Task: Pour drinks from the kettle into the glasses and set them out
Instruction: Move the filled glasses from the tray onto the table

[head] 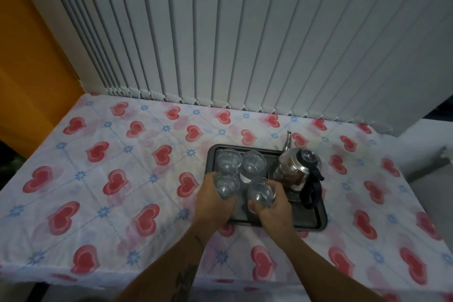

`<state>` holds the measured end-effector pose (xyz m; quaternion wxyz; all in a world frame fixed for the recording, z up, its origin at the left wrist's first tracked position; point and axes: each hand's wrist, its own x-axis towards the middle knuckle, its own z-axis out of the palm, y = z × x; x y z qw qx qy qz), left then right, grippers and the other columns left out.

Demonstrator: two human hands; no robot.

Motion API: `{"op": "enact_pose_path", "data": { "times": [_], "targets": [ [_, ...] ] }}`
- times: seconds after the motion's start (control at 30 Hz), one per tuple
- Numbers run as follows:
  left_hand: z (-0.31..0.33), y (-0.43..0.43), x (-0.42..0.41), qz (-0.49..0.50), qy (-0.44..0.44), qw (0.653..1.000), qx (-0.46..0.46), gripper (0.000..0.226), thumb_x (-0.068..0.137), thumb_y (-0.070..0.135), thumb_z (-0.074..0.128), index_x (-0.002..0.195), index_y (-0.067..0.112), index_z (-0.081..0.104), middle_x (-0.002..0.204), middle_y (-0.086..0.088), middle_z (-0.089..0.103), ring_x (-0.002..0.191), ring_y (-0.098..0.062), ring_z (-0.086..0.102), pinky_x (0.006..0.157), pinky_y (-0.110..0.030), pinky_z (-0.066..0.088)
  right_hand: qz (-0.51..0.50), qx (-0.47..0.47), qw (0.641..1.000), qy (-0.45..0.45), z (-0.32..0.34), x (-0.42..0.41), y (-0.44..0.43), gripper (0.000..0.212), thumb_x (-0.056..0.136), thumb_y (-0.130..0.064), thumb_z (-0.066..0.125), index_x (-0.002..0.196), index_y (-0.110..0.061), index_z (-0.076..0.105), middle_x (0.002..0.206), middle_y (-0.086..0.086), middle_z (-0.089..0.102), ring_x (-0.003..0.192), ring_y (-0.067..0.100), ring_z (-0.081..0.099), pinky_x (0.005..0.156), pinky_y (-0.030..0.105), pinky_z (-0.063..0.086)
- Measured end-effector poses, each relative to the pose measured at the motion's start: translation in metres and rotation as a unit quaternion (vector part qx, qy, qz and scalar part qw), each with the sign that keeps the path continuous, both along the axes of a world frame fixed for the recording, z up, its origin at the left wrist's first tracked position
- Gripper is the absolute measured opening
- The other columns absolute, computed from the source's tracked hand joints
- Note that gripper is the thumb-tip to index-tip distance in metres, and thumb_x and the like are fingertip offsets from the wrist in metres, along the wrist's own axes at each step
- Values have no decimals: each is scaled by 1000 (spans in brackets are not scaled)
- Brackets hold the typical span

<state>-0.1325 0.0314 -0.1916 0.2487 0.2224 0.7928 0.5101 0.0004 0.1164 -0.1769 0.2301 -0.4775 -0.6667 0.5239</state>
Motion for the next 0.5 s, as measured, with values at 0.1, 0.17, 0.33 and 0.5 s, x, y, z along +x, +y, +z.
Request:
{"op": "enact_pose_path", "data": {
  "times": [0.1,0.17,0.33,0.5],
  "targets": [
    [0,-2,2,-13,45,998,30,49,60,38,73,103,33,50,88,10,66,80,-9,65,71,-36,58,23,20,999,9,7,6,0,54,69,-8,83,114,-23,57,99,-5,70,84,1,68,72,24,53],
    [3,-6,0,-11,37,997,62,49,60,40,76,102,34,52,90,9,68,81,-8,67,71,-38,58,44,40,998,19,15,4,-2,50,69,-10,83,110,-23,57,97,-4,71,85,6,69,73,26,55],
    [18,-24,-17,23,26,995,90,50,63,27,80,103,36,51,94,9,68,84,-5,67,74,-33,58,97,81,991,33,38,-18,-3,47,71,-1,84,103,-24,58,92,-13,71,81,2,68,68,19,53],
    [24,-62,-37,109,-16,990,86,48,64,25,84,100,34,53,97,11,67,86,-5,65,67,-14,51,155,82,983,50,60,-69,-13,47,70,-8,86,105,-21,58,94,-6,68,79,0,66,71,27,51]
  ]
}}
